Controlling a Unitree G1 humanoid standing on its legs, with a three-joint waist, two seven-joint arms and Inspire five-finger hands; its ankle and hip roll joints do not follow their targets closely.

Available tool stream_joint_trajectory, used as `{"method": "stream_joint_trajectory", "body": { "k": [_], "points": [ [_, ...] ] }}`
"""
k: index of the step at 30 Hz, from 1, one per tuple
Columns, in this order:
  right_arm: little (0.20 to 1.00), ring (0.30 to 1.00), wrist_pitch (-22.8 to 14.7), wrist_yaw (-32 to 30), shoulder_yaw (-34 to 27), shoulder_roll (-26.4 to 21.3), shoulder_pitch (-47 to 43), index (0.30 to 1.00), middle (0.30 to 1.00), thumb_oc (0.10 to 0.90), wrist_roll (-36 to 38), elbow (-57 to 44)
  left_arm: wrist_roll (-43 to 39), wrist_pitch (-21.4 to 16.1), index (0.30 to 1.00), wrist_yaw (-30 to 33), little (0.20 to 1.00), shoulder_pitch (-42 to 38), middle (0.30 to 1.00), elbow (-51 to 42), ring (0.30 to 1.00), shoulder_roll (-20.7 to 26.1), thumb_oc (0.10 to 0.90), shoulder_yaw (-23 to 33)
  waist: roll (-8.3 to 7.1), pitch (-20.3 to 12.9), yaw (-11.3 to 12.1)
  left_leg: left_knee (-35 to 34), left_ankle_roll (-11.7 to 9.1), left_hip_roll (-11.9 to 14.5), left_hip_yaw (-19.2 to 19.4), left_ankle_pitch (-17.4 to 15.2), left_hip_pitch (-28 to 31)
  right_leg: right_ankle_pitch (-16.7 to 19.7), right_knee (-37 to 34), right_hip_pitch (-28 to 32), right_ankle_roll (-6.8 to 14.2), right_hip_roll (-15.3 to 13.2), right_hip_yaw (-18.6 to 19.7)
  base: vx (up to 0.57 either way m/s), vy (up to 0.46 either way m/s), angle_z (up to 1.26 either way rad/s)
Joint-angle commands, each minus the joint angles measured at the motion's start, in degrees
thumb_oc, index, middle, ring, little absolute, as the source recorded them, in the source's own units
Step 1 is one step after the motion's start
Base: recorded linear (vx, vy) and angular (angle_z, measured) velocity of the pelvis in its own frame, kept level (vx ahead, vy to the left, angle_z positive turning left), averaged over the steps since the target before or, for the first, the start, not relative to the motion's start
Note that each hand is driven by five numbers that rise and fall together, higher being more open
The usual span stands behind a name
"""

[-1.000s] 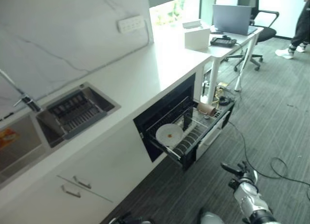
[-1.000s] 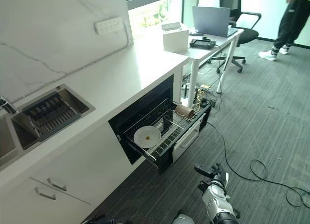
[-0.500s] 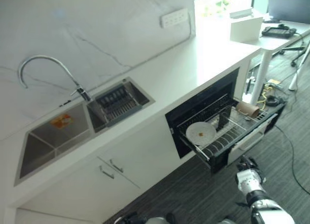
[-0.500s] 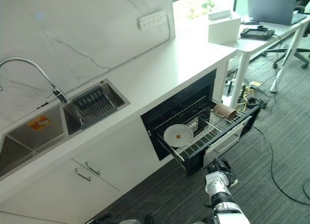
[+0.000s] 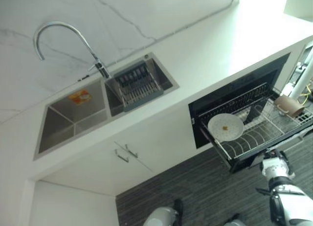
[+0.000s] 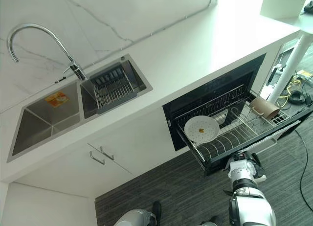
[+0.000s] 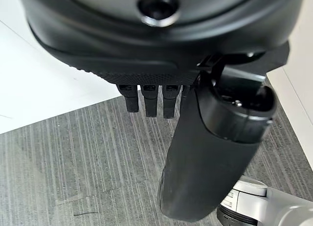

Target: Place the dishes in the dishwasher.

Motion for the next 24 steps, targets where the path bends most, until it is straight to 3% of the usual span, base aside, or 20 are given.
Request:
{"method": "stream_joint_trajectory", "body": {
  "k": [1,10,11,17,18,21,22,24],
  "points": [
    [0.3,0.3,1.8,5.29,1.25,-3.02,-13.11,0.3,0.3,0.4,-2.96,-0.51,1.11,0.86,0.9,-0.51,0.9,-2.21,0.9,1.06,0.9,4.4,0.8,-2.43,-0.14,0.89,2.47,6.55,-2.99,2.95,-1.73,-9.01,2.51,1.54,-2.75,-0.45,4.82,-2.58,4.1,-0.01,0.032,0.22],
    [0.3,0.3,10.5,12.19,6.18,-9.02,-23.6,0.3,0.3,0.4,-3.78,3.34,-0.92,0.81,0.9,-1.02,0.9,-1.53,0.9,1.09,0.9,4.31,0.8,-2.78,1.36,2.47,6.17,6.55,-3.22,1.95,-5.13,-7.48,-1.44,1.69,-2.75,-1.12,5.07,-4.74,2.14,0.02,0.078,0.21],
    [0.3,0.3,12.78,14.49,7.71,-9.54,-26.75,0.3,0.3,0.4,-4.93,4.71,-1.93,0.93,0.9,-1.07,0.9,-1.32,0.9,1.08,0.9,4.11,0.8,-3.21,1.83,2.73,6.97,6.55,-3.23,1.59,-6.1,-7.19,-2.2,1.6,-2.75,-1.63,5.18,-4.94,2.2,0.03,0.146,0.27],
    [0.3,0.3,16.47,20.44,12.52,-11.82,-35.9,0.3,0.3,0.4,-10.91,6.09,-2.79,0.48,0.9,-1.85,0.9,-0.57,0.9,1.39,0.9,4.43,0.8,-2.06,2.79,3.49,9.26,6.55,-3.45,1.06,-7.24,-5.82,-5.32,1.69,-2.75,-3.44,5.48,-6.36,1.95,0.01,0.128,0.17],
    [0.3,0.3,17.13,22.93,14.33,-12.96,-38.83,0.3,0.3,0.4,-12.28,5.95,-1.86,0.62,0.9,-2.52,0.9,0.05,0.9,1.45,0.9,4.7,0.8,-1.52,2.93,3.53,10.15,6.55,-3.58,0.95,-7.75,-6.48,-5.68,0.41,-2.75,-3.31,6.47,-6.68,2.42,0.09,0.116,0.26],
    [0.3,0.3,17.09,29.11,16.83,-14.18,-42.29,0.3,0.3,0.4,-14.01,5.61,-1.33,0.77,0.9,-3.98,0.9,1.15,0.9,1.4,0.9,5.01,0.8,-1.15,3.43,3.89,10.9,6.55,-3.51,0.67,-7.89,-6.03,-6.93,0.56,-2.75,-3.91,6.85,-7.39,2.13,0.03,0.169,0.38],
    [0.3,0.3,15.91,33.45,17.59,-14.83,-43.99,0.3,0.3,0.4,-13.76,4.95,-1.36,0.05,0.9,-4.55,0.9,1.98,0.9,1.39,0.9,4.87,0.8,-0.91,3.58,4.21,11.5,6.55,-3.39,0.38,-8.39,-5.67,-7.91,0.95,-2.75,-4.4,7.04,-7.92,2.02,-0.03,0.191,0.41],
    [0.3,0.3,14.02,35.15,17.57,-14.78,-44.36,0.3,0.3,0.4,-15.15,4.58,-1.79,-0.6,0.9,-4.39,0.9,2.16,0.9,1.58,0.9,4.9,0.8,-0.68,3.31,4.38,11.86,6.55,-3.3,0.26,-8.69,-5.5,-8.38,1.17,-2.75,-4.43,7.23,-8.2,1.76,-0.01,0.094,0.37]
  ]
}}
